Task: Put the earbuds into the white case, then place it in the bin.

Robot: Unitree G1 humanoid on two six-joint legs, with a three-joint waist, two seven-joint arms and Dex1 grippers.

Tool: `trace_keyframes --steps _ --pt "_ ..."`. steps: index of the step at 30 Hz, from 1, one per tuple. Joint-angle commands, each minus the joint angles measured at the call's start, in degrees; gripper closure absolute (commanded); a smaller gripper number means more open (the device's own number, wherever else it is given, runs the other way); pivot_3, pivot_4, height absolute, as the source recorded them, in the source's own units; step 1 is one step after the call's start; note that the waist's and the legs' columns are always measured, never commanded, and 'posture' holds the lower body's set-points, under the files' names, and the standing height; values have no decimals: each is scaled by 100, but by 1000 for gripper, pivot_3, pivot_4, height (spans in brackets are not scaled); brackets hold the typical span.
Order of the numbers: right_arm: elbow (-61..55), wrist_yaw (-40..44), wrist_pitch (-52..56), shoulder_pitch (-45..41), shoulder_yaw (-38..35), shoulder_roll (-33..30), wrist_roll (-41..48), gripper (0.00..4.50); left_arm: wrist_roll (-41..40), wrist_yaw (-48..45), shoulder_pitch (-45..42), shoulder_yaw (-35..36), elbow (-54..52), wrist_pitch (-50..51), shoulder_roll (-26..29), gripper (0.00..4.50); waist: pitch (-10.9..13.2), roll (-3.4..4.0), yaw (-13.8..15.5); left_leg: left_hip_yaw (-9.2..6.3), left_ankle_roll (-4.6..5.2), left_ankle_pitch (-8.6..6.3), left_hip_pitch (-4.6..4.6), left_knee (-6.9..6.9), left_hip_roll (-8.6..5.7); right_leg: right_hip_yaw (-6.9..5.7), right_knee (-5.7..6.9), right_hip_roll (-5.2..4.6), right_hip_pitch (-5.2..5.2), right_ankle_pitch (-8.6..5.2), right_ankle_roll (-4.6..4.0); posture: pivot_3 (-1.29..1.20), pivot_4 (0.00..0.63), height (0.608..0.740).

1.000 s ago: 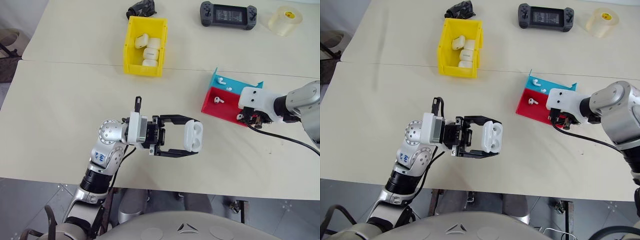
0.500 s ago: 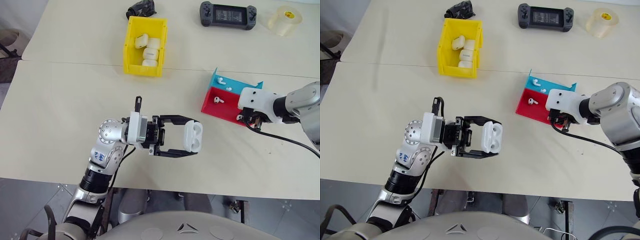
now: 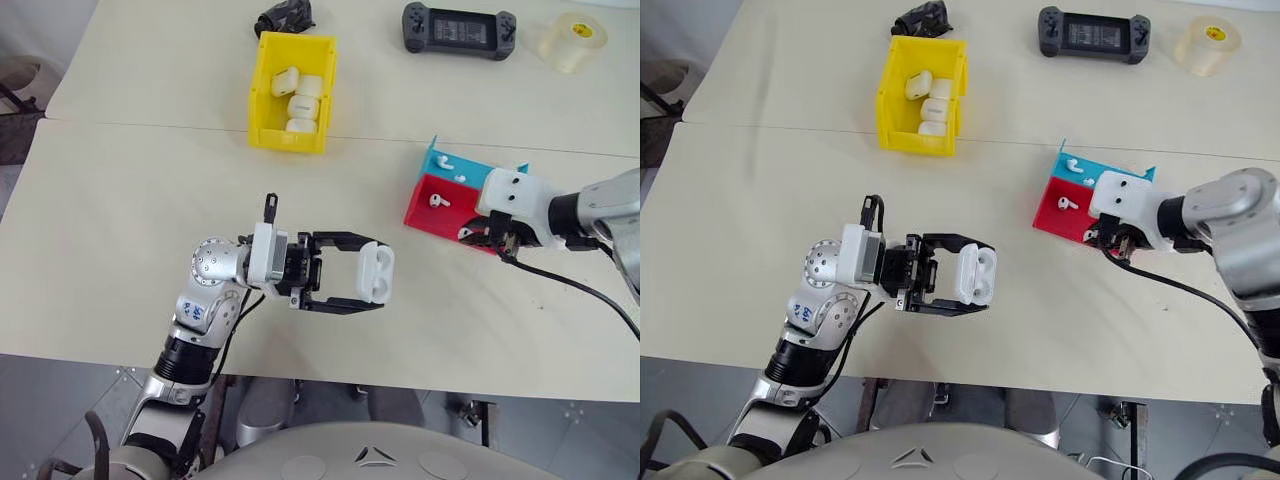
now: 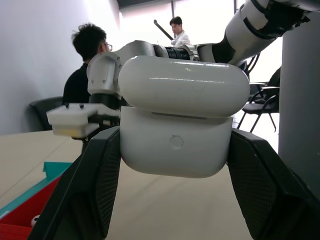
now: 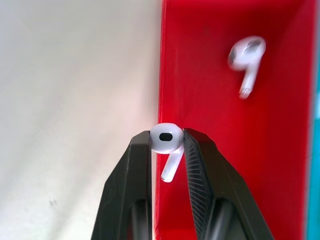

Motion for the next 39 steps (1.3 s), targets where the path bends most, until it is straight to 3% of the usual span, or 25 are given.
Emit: trace_keyframes --steps 1,9,12,15,19,28,39 --pt "-426 -202 -821 520 -971 388 625 3875 -343 -243 -57 180 90 -25 13 1630 1 -1 5 -3 0 0 0 -1 0 -3 0 0 3 0 0 0 150 740" --pt "-1368 -566 -1251 1526 -2091 1853 2346 3875 -390 -466 -188 362 375 -81 -29 1630 1 -2 -13 0 -1 0 2 1 5 -1 14 8 5 0 1 0 150 740" --pt "-1746 -904 -1066 1813 -2092 2121 2584 3875 -432 -530 -182 419 397 -85 -29 1630 1 -2 -13 0 -1 1 5 1 5 1 23 8 4 0 1 0 150 740" --pt "-2032 -1442 -1128 2002 -2277 2818 3365 3875 -451 -526 -221 453 422 57 17 1630 -1 -7 -15 -3 -1 1 6 2 5 0 21 9 7 0 1 0 150 740" --pt "-2310 -1665 -1476 2258 -2165 3405 3642 3875 -500 -534 -266 507 337 287 143 1630 -1 -6 -17 -4 -1 1 7 1 4 1 24 9 6 0 1 0 150 740" --pt "-2755 -1904 -1610 2342 -1645 3729 3969 3875 -548 -539 -386 509 250 851 430 1630 -1 -6 -27 -4 -1 1 9 0 6 4 25 11 5 0 0 0 150 740" --pt "-2786 -1914 -2223 2448 -634 3994 3312 3875 -547 -502 -719 460 278 1348 321 1630 -1 -6 -25 -5 -1 1 9 -1 1 5 27 11 4 0 0 0 150 740"
